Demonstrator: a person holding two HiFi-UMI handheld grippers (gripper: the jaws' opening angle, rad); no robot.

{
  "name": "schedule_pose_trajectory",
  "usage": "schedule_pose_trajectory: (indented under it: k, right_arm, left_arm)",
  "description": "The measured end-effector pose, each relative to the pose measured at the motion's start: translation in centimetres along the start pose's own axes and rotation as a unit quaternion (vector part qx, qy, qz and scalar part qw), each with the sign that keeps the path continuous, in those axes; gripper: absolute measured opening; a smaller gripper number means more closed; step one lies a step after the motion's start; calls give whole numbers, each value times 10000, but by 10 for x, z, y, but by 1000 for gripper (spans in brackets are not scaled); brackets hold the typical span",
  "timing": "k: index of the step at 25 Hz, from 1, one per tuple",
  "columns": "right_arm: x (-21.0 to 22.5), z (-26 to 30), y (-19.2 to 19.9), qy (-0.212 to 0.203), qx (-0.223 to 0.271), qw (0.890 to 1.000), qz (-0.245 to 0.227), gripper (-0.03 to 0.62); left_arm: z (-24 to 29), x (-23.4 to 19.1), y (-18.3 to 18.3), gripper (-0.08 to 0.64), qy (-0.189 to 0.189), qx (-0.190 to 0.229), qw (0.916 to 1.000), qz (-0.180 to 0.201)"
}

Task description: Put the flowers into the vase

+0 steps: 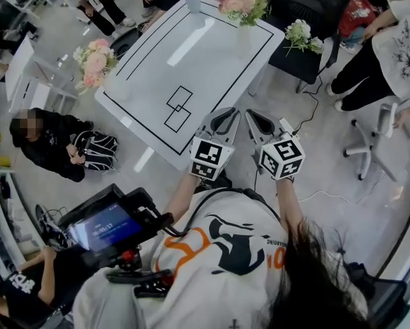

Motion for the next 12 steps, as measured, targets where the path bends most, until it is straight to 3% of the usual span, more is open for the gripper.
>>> schedule_pose_trajectory:
  k: [12]
  right_arm:
    - [7,-2,1,44,-5,10000,-20,12]
  left_arm:
    - [8,1,2,44,-13,-52,10000,47]
Point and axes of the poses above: the fingertips, and each gripper's own axes: z forward along the fingers, x to its right, y out of its underside, the point moved 4 cm from there along -z, backward along the fingers, and after that the axes turned 2 degrees about x, right-handed, at the moved point
